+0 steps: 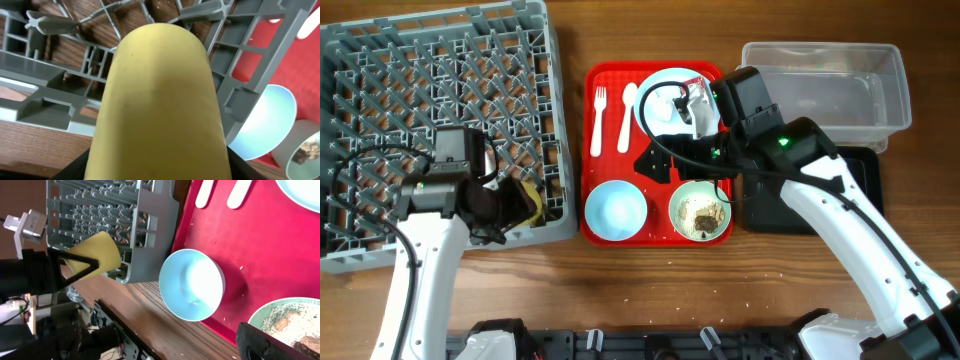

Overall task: Sort waste into correct bins and load items into the dishwasher rack
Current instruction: 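Place the yellow cup into the grey dish rack with the left gripper, then grasp the green bowl with food scraps using the right gripper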

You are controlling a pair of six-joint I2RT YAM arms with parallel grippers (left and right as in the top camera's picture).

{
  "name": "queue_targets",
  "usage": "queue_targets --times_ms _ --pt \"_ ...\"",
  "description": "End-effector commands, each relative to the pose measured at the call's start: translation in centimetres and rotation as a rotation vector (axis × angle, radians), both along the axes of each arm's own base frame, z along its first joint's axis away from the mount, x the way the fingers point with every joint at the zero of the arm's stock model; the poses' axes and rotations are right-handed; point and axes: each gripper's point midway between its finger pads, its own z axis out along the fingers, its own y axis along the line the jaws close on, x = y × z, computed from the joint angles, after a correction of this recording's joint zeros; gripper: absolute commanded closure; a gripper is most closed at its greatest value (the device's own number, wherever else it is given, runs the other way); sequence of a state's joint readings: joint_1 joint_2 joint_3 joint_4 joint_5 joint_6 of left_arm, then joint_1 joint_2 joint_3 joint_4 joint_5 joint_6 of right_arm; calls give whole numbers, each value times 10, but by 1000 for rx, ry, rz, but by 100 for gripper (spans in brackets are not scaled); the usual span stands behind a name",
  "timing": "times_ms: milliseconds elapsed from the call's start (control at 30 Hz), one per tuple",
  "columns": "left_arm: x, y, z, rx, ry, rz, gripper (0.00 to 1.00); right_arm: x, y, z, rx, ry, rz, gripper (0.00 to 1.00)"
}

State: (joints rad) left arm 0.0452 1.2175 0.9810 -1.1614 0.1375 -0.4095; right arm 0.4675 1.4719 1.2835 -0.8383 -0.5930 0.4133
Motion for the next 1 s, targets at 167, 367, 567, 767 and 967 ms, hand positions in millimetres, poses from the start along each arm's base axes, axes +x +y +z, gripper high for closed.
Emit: queue_targets --times_ms 167,367,567,767,967 --pt "-6 9 -3 85 51 2 0 1 -2 -3 -20 -5 7 0" --pt "12 -29 37 -26 -55 -125 8 0 -4 -5 -32 6 -6 5" --pt "19 -74 41 -2 -134 -329 19 20 -72 -3 -360 -103 -280 30" --pt "13 -95 47 -58 -163 -409 23 -10 -78 -21 -425 24 -246 55" --pt "12 -68 43 42 -120 -232 28 -37 -38 -92 -479 164 -185 67"
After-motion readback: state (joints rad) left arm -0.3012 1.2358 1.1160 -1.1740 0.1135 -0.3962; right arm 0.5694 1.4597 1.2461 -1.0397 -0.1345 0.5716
